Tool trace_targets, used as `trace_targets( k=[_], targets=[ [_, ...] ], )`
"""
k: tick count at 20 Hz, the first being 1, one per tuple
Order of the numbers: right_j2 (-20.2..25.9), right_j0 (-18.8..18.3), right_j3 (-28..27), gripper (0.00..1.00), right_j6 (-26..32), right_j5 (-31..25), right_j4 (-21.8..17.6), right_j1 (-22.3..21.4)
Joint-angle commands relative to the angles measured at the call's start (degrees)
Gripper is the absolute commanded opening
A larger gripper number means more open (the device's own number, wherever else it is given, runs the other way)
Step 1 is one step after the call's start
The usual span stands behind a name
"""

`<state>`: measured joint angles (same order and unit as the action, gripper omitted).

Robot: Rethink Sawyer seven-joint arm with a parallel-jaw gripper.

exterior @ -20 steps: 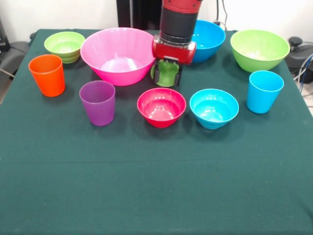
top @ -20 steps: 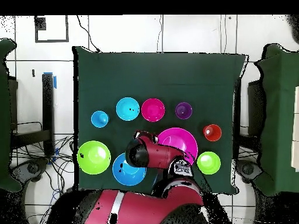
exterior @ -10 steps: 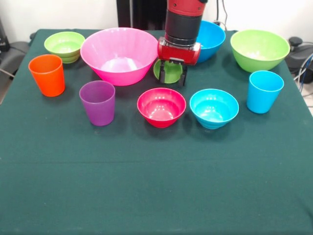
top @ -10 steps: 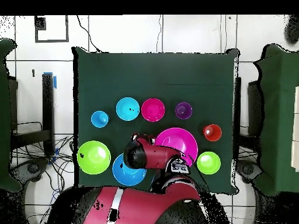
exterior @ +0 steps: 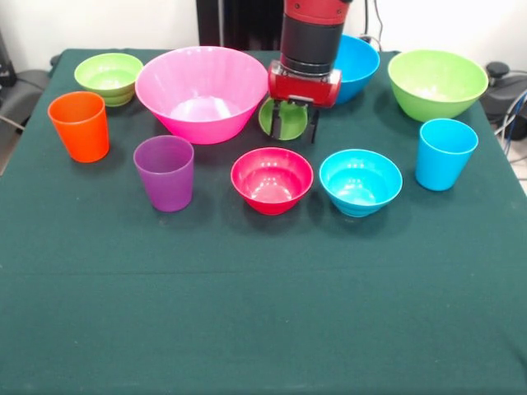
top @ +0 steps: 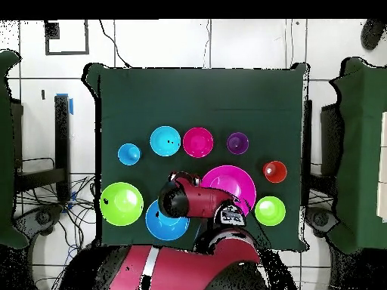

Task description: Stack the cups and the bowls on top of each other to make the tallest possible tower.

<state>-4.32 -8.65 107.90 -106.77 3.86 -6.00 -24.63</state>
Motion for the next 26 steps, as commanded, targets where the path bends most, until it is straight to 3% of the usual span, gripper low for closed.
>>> trace_targets(
  k=[1,7,12,14,17,19,26],
  targets=[
    [6.0,0.8,-0.7,1.00,-3.8,-14.1,1.2,-6.1],
    [8.3,-0.3,1.0,1.00,-2.3,-22.6,1.1,-12.4],
    [11.2,-2.9,2.6,1.00,-1.2,-24.9,0.3,-14.7],
    [11.2,-3.0,3.5,1.00,-2.3,-21.4,-1.0,-13.6],
    [10.5,-2.4,3.0,1.00,-4.4,-13.1,-3.2,-8.5],
    [8.7,-0.4,3.0,1.00,-6.3,-9.9,-3.6,-7.5],
    [6.0,5.0,9.5,1.00,-9.0,-13.1,-0.8,-17.5]
  ],
)
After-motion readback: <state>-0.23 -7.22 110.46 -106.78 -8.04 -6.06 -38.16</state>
